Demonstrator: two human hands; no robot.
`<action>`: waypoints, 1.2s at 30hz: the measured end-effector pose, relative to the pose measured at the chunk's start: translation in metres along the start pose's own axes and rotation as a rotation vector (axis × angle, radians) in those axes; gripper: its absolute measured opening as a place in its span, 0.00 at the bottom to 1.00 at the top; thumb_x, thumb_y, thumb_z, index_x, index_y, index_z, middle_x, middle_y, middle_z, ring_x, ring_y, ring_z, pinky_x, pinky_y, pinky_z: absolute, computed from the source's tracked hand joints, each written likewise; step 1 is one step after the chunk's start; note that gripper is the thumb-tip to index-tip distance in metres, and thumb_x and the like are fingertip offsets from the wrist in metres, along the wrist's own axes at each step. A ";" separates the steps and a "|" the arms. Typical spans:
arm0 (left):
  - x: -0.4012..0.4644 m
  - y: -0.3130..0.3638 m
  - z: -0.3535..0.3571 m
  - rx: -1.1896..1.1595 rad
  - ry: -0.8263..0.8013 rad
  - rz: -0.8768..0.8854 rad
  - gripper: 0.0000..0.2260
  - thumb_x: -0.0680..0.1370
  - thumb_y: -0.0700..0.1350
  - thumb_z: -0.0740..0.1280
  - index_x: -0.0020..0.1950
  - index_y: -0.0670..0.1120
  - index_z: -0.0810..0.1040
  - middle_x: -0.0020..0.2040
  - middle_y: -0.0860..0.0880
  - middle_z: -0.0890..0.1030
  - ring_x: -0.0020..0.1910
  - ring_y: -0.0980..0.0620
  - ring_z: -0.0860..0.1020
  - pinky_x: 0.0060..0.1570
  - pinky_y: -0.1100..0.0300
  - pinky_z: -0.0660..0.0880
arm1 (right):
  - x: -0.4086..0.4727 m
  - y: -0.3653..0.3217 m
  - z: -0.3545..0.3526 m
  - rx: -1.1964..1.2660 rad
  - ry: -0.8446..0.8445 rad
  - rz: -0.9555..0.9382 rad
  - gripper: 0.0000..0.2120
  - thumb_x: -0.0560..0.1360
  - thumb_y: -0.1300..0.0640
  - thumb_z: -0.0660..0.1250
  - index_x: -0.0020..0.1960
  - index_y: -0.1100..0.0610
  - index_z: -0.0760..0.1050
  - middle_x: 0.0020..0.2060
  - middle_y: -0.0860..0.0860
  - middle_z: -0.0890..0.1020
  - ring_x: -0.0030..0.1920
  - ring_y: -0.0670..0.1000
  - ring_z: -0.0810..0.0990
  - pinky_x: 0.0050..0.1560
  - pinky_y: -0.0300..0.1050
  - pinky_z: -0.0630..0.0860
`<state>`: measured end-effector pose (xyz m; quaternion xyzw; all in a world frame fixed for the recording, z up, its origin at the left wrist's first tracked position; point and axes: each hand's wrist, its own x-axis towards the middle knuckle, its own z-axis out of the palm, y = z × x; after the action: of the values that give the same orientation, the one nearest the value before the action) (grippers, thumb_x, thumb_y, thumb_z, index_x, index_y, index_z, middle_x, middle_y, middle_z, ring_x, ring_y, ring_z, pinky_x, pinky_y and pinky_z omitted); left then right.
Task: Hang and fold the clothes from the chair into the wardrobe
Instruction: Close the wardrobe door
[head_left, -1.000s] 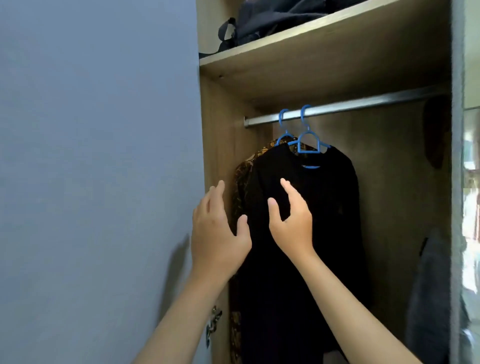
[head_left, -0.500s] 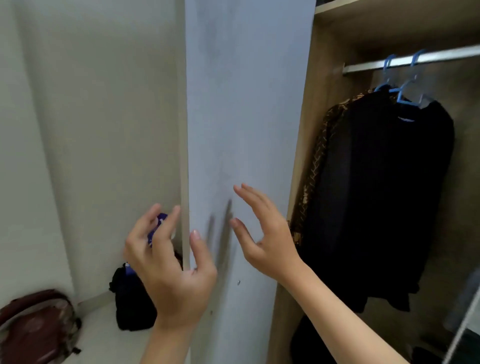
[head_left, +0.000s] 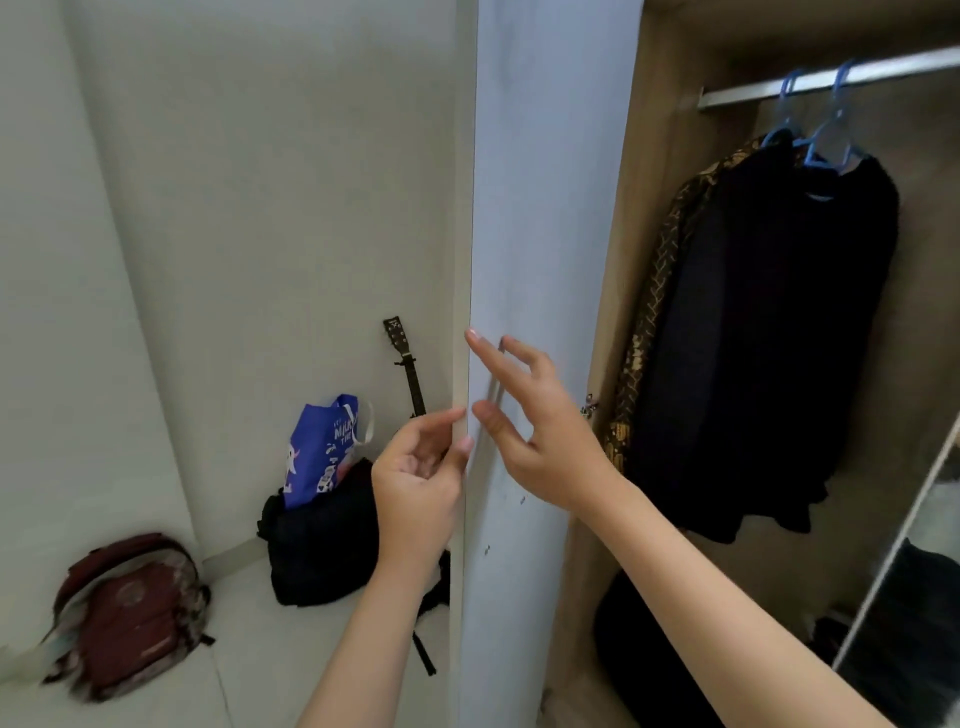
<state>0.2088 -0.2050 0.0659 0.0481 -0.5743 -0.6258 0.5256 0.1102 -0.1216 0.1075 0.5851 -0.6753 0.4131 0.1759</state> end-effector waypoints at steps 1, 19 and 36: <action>-0.004 0.000 0.004 -0.022 -0.024 -0.013 0.11 0.73 0.30 0.68 0.48 0.45 0.79 0.43 0.57 0.84 0.49 0.59 0.82 0.50 0.67 0.77 | -0.004 -0.002 -0.006 -0.013 0.029 0.008 0.27 0.80 0.51 0.60 0.73 0.32 0.53 0.71 0.51 0.63 0.66 0.45 0.65 0.57 0.31 0.66; -0.075 -0.046 0.154 0.197 -0.732 -0.013 0.26 0.75 0.39 0.69 0.62 0.69 0.71 0.75 0.62 0.57 0.70 0.66 0.60 0.65 0.74 0.61 | -0.098 0.017 -0.177 -0.207 0.471 0.322 0.29 0.74 0.58 0.71 0.70 0.50 0.64 0.47 0.49 0.82 0.42 0.44 0.83 0.47 0.43 0.82; -0.039 -0.150 0.309 0.810 -1.095 0.547 0.44 0.77 0.47 0.66 0.67 0.72 0.31 0.67 0.46 0.18 0.65 0.44 0.19 0.66 0.29 0.49 | -0.104 0.118 -0.292 -1.343 0.217 0.726 0.44 0.73 0.39 0.66 0.75 0.40 0.38 0.77 0.54 0.36 0.77 0.57 0.37 0.69 0.70 0.36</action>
<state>-0.0697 -0.0022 0.0327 -0.2262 -0.9323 -0.1453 0.2419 -0.0458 0.1656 0.1649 0.0509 -0.9097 0.0014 0.4121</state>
